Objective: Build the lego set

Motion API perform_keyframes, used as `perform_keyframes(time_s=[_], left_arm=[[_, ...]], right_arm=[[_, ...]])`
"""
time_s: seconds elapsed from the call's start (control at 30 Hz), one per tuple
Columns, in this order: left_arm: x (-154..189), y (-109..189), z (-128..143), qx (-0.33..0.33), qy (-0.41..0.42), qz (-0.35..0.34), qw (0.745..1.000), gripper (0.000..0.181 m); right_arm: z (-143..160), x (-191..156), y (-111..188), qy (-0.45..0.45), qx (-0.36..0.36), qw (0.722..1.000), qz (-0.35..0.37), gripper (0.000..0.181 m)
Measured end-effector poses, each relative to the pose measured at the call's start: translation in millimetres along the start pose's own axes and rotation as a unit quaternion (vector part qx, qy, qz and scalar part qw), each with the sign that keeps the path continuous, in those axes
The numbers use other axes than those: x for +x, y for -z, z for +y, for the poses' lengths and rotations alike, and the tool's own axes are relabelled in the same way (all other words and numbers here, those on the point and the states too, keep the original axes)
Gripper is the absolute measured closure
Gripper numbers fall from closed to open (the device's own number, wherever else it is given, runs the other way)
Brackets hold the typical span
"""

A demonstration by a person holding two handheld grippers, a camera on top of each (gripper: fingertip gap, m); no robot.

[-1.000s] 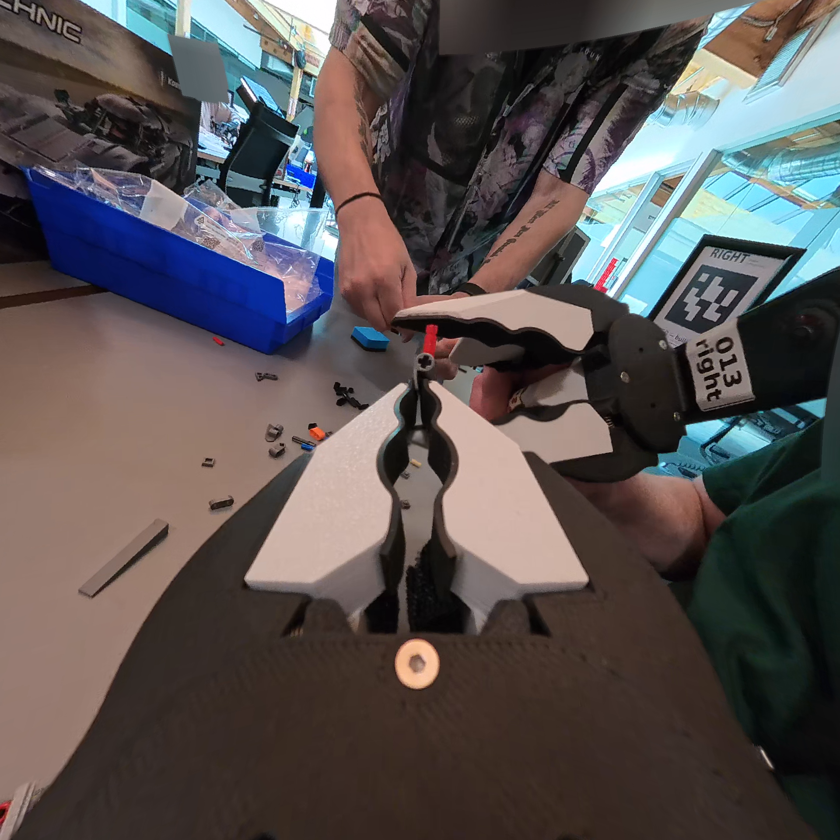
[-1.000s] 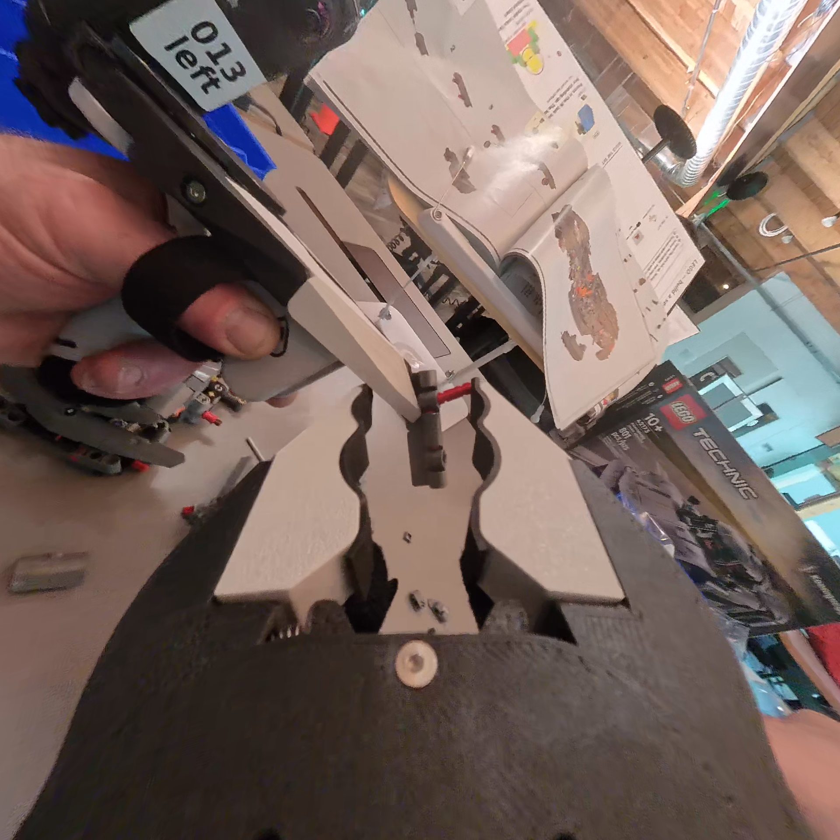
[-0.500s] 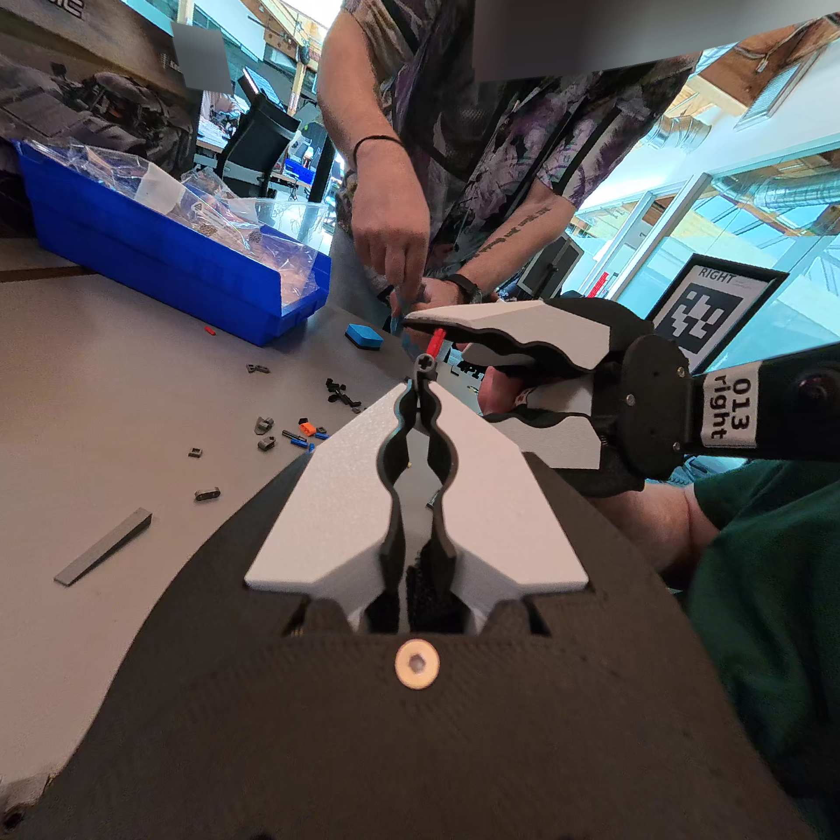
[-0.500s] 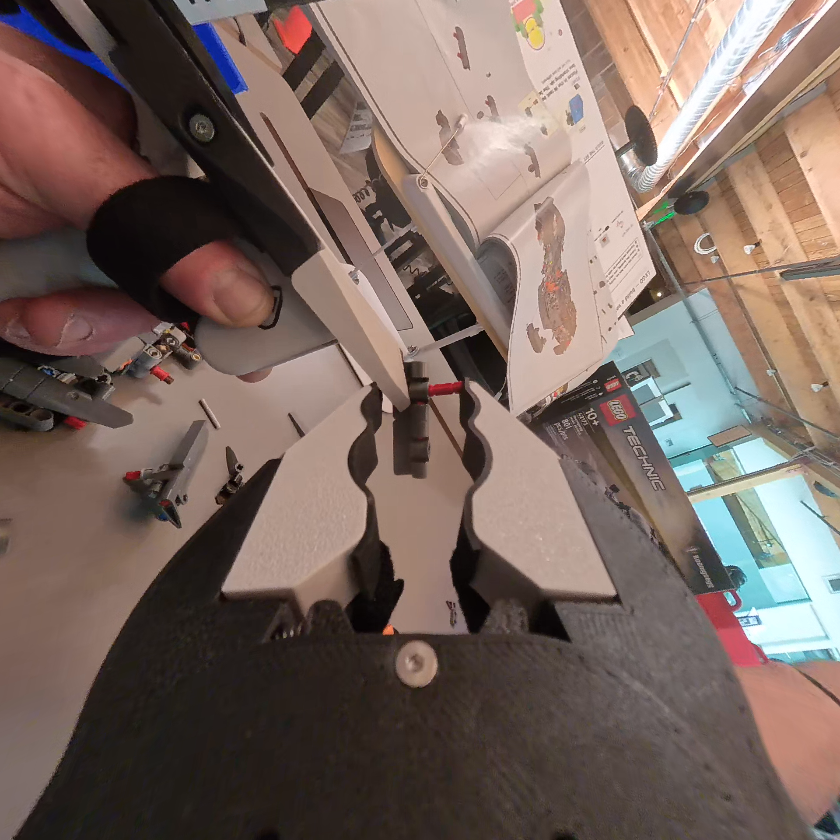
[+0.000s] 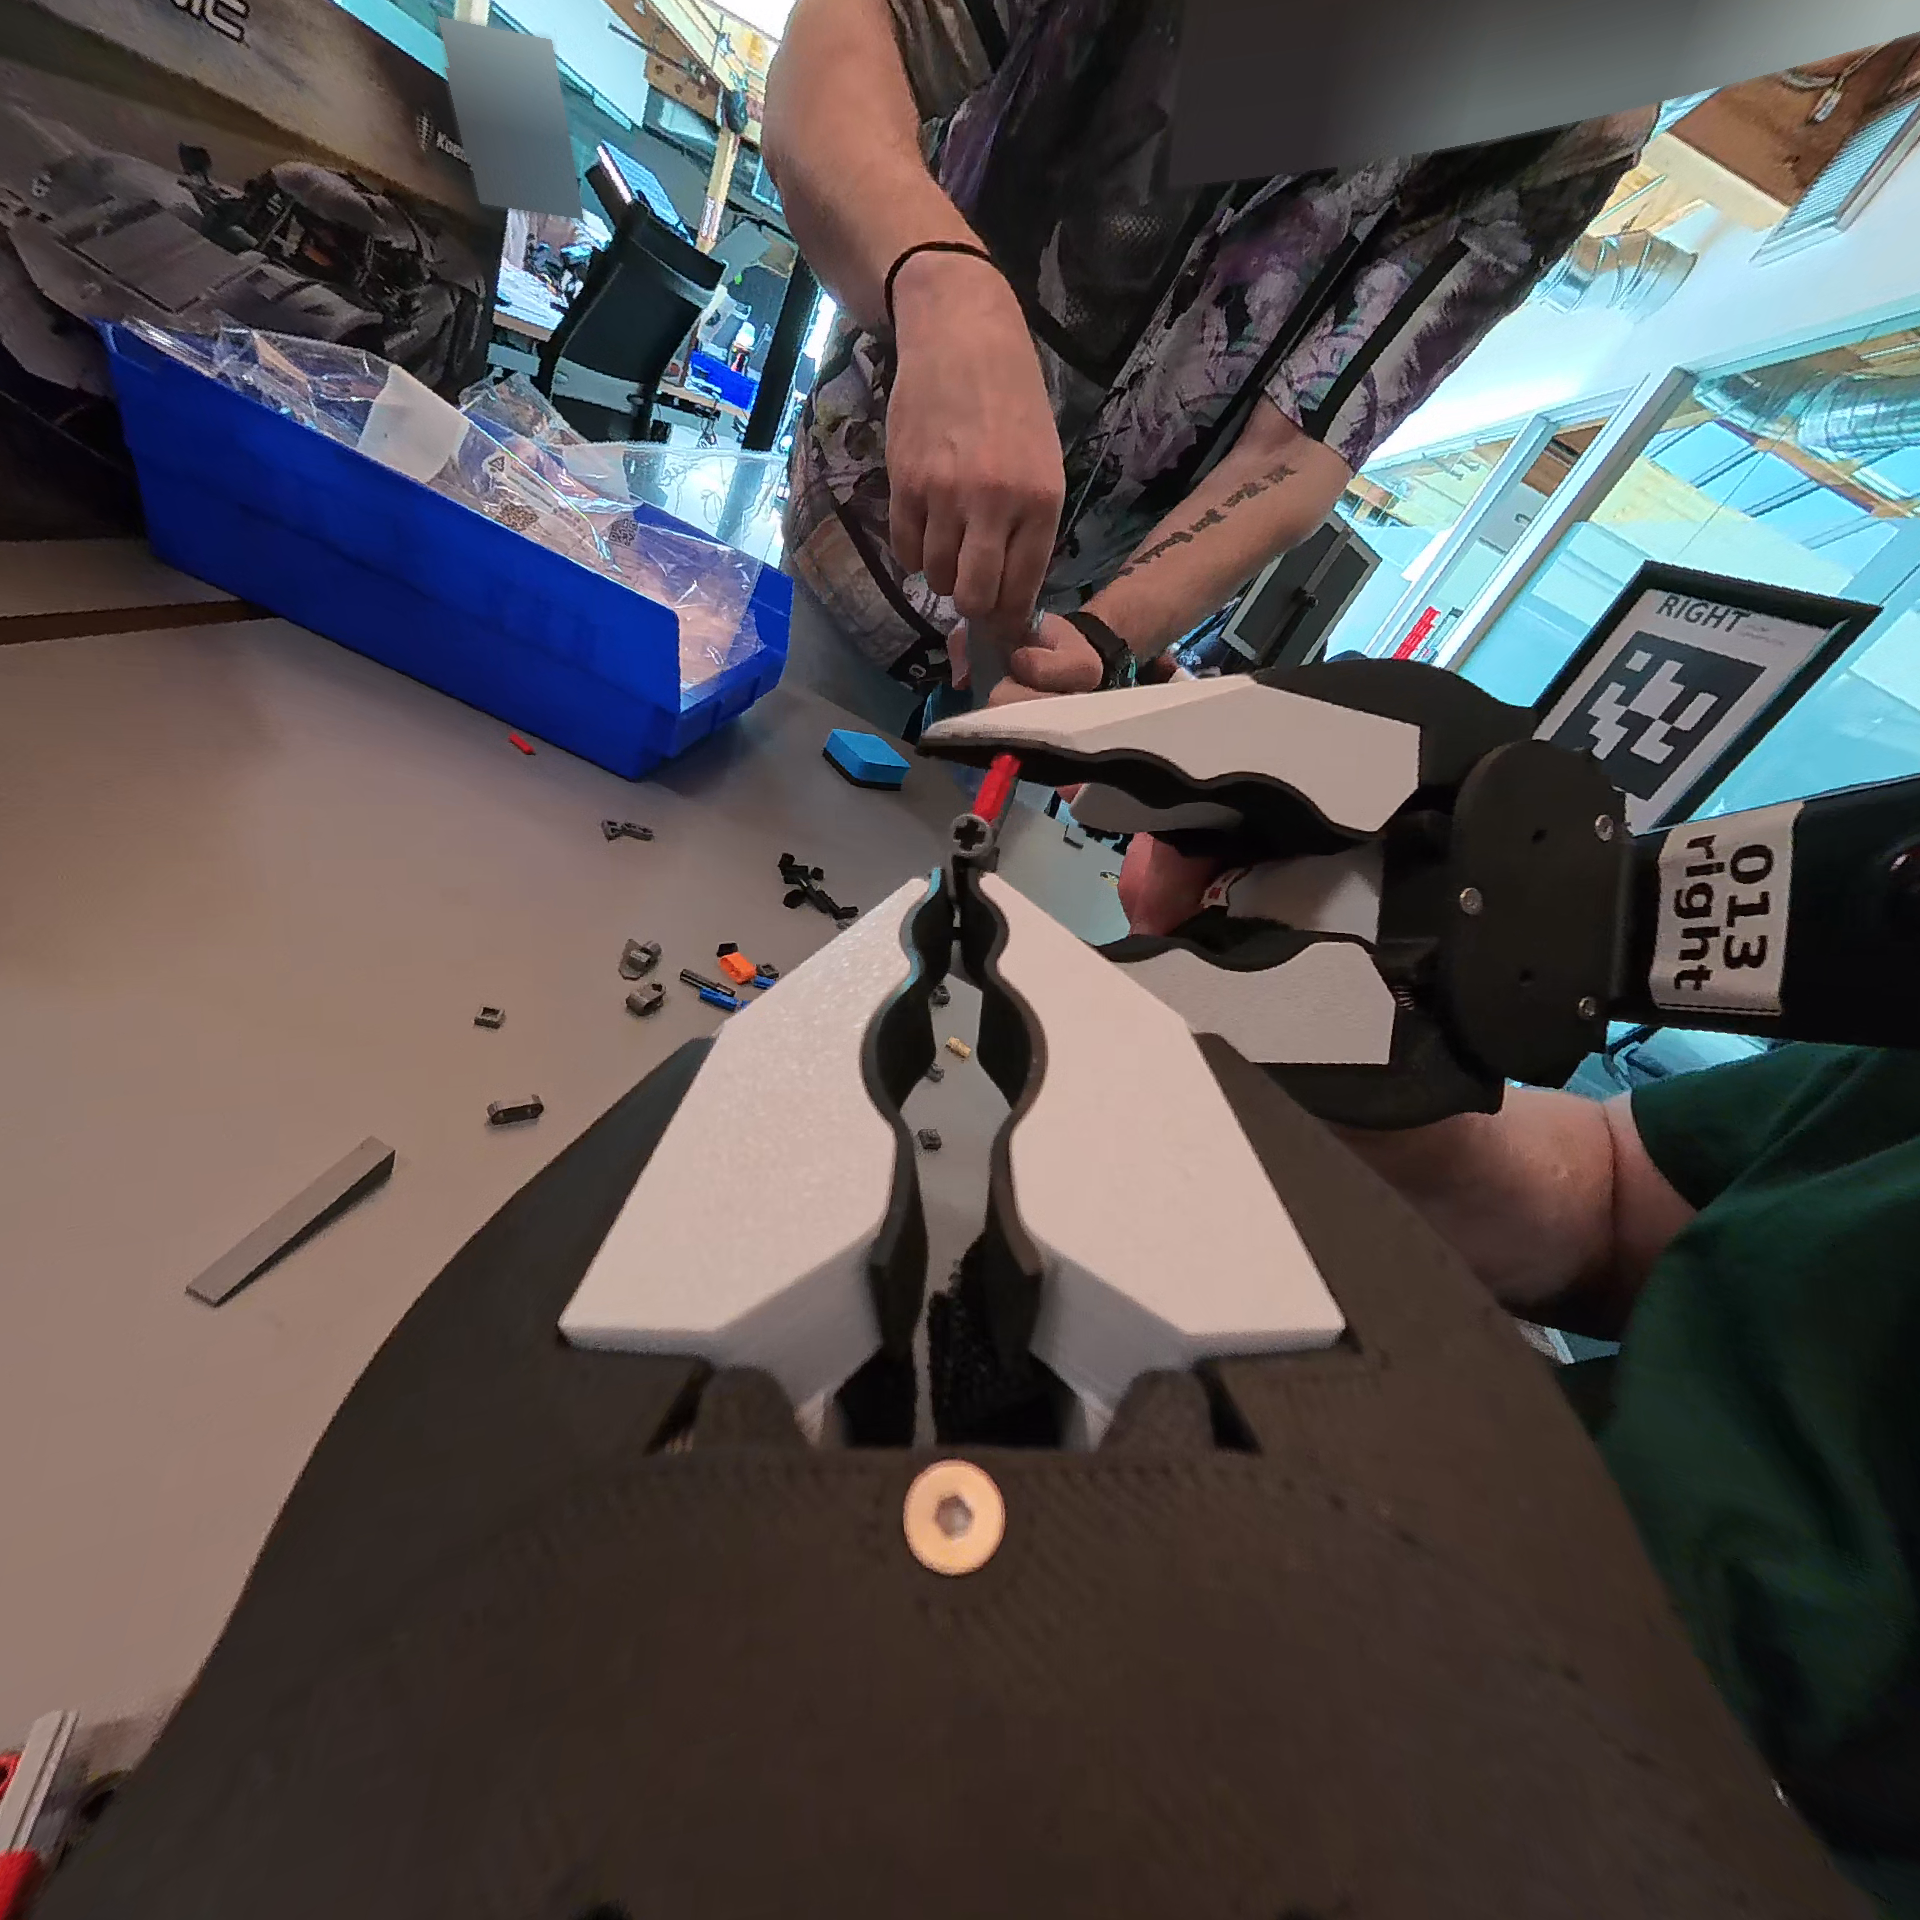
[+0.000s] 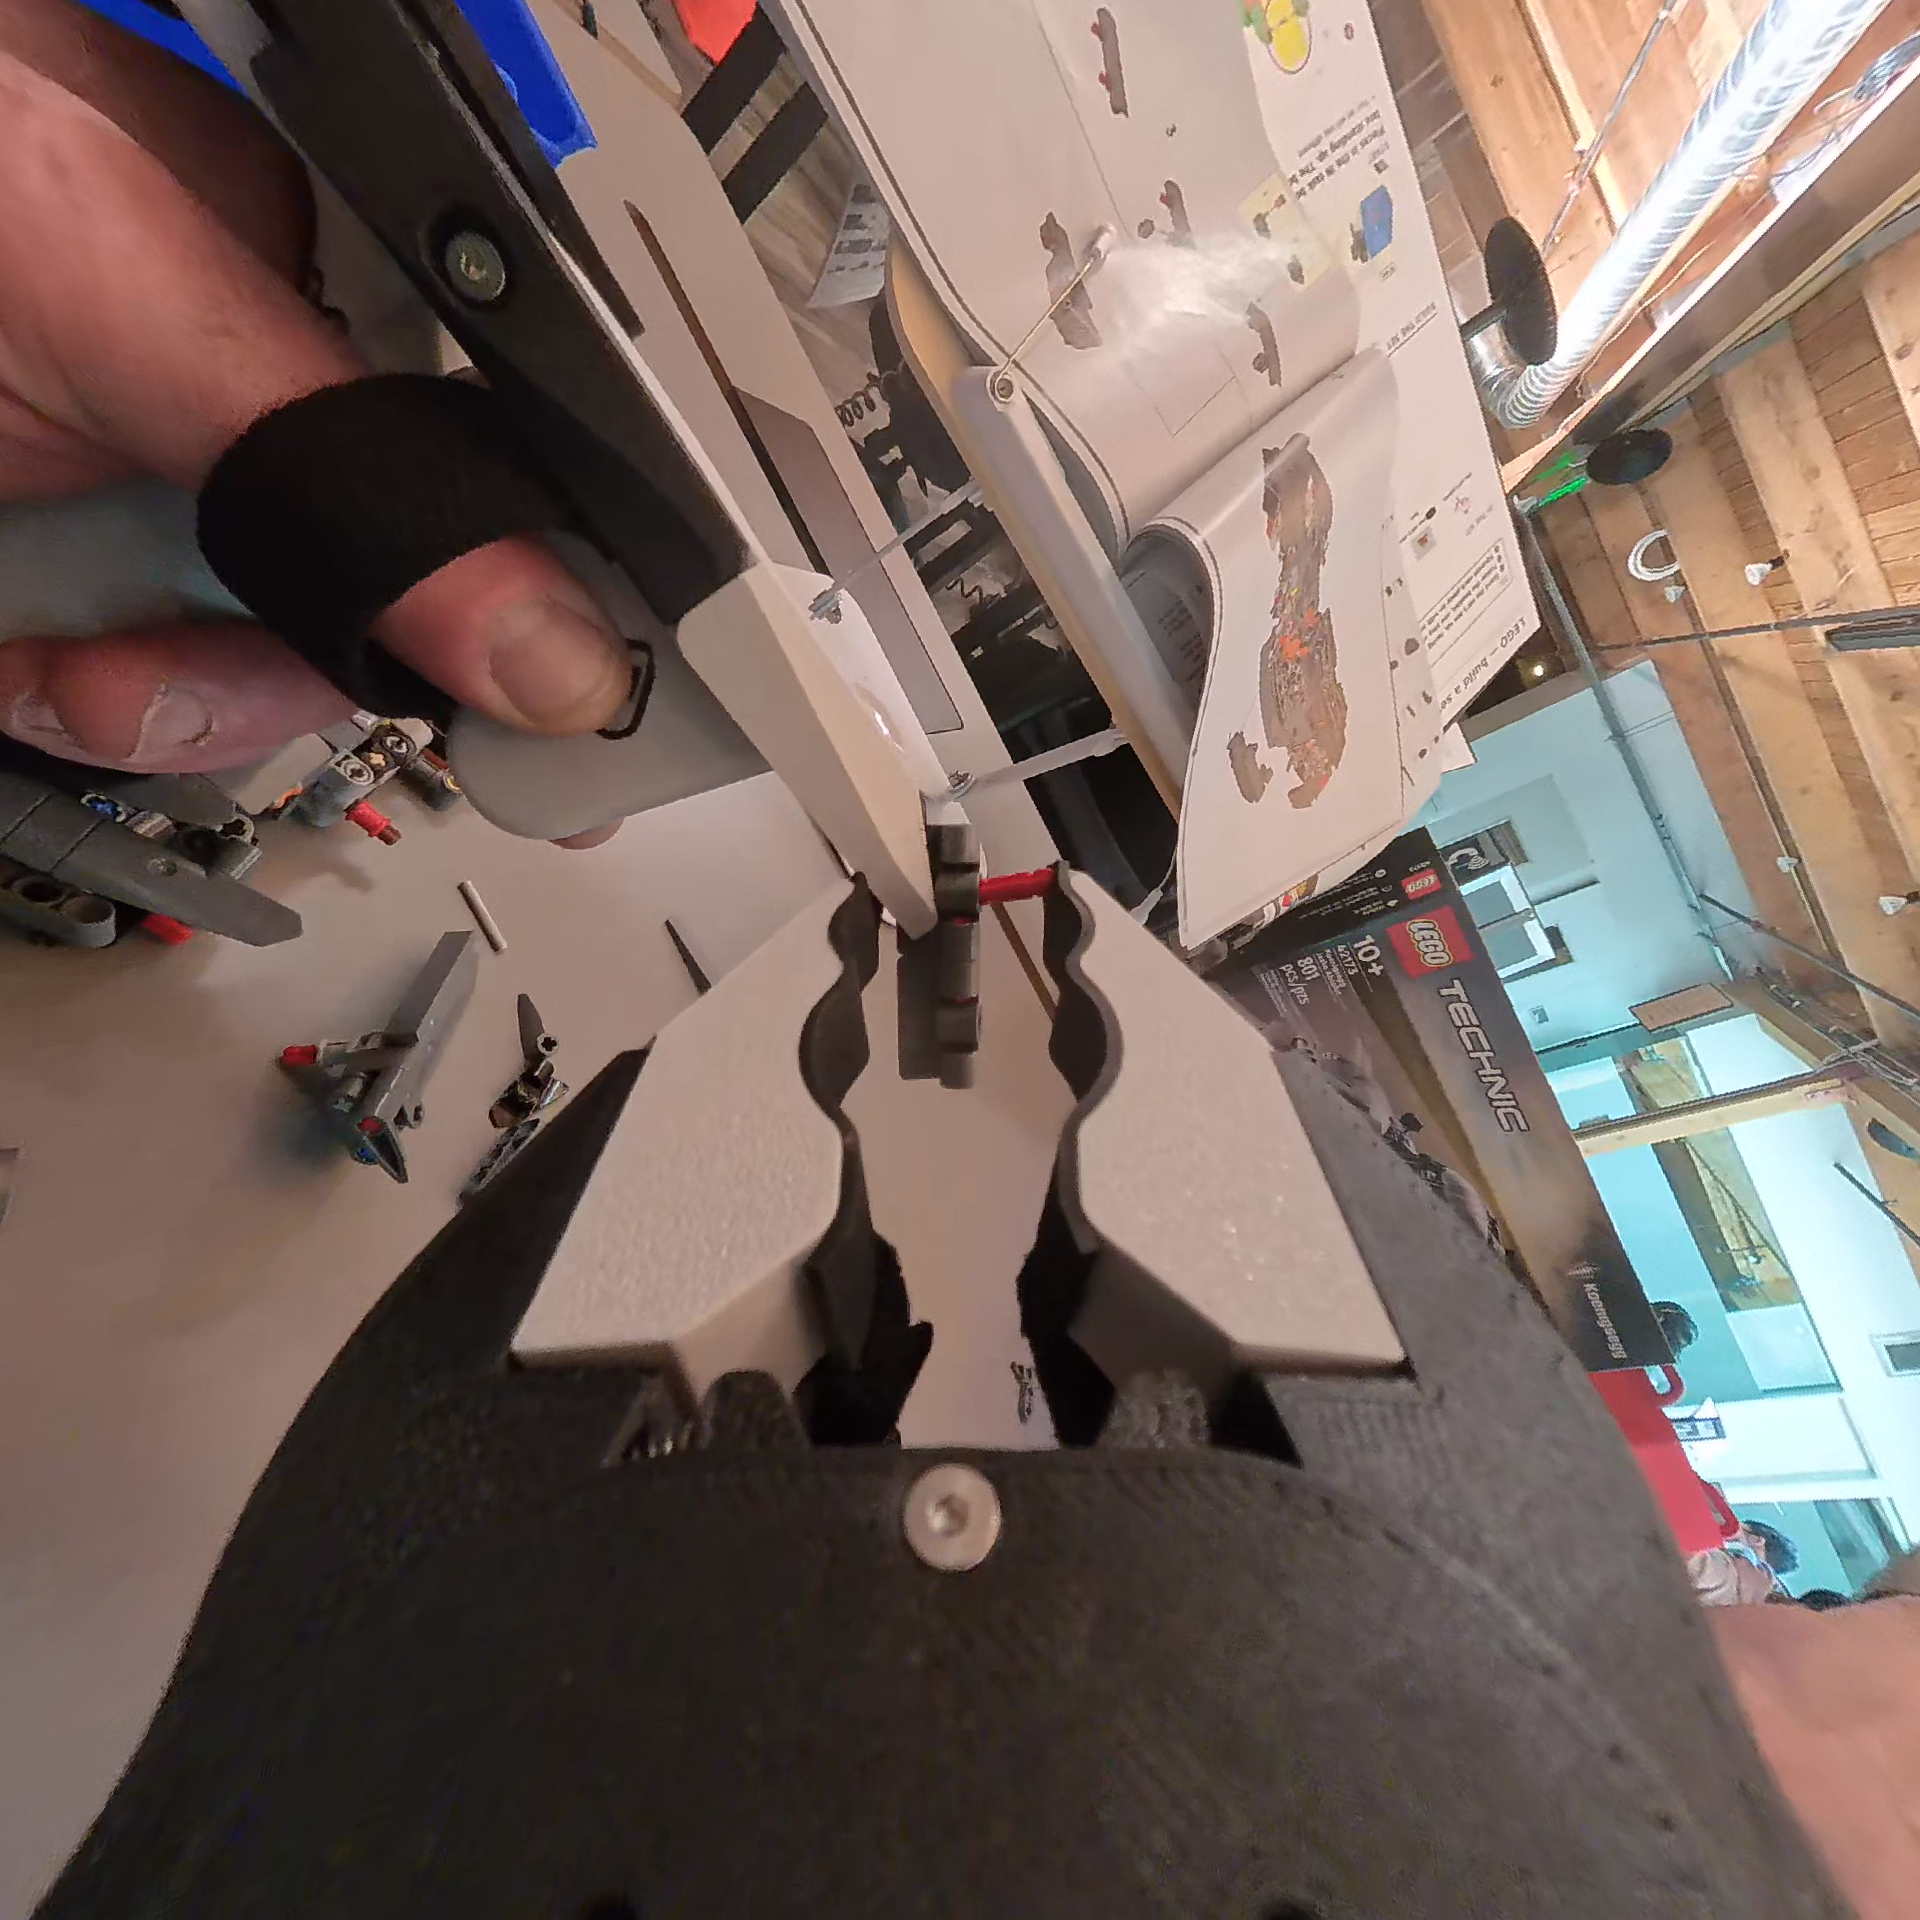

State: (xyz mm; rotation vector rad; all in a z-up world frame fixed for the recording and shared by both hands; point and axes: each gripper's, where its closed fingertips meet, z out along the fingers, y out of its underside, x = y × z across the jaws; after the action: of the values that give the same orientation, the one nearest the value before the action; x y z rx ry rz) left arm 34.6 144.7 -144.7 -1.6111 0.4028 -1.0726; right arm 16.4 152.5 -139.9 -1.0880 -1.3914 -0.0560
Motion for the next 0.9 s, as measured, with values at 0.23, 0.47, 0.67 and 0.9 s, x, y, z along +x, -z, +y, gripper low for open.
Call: perform_keyframes(time_s=[0.23, 0.47, 0.67, 0.9], left_arm=[[-0.4, 0.9, -2.8, 0.006, 0.008, 0.007, 1.0, 0.181], [-0.8, 1.0, -2.8, 0.008, 0.019, 0.011, 1.0, 0.181], [-0.7, 2.1, -3.7, 0.011, 0.023, 0.013, 1.0, 0.181], [-3.4, 1.6, -1.7, 0.008, 0.022, 0.004, 1.0, 0.181]], right_arm=[[-3.0, 2.5, -1.2, 0.002, 0.005, 1.0, -0.001, 0.148], [-7.4, 1.2, -1.4, 0.026, 0.004, 1.0, 0.008, 0.144], [-7.9, 1.0, -2.3, 0.016, 0.007, 1.0, 0.001, 0.146], [-5.0, -0.8, -4.1, 0.008, 0.005, 1.0, -0.004, 0.147]])
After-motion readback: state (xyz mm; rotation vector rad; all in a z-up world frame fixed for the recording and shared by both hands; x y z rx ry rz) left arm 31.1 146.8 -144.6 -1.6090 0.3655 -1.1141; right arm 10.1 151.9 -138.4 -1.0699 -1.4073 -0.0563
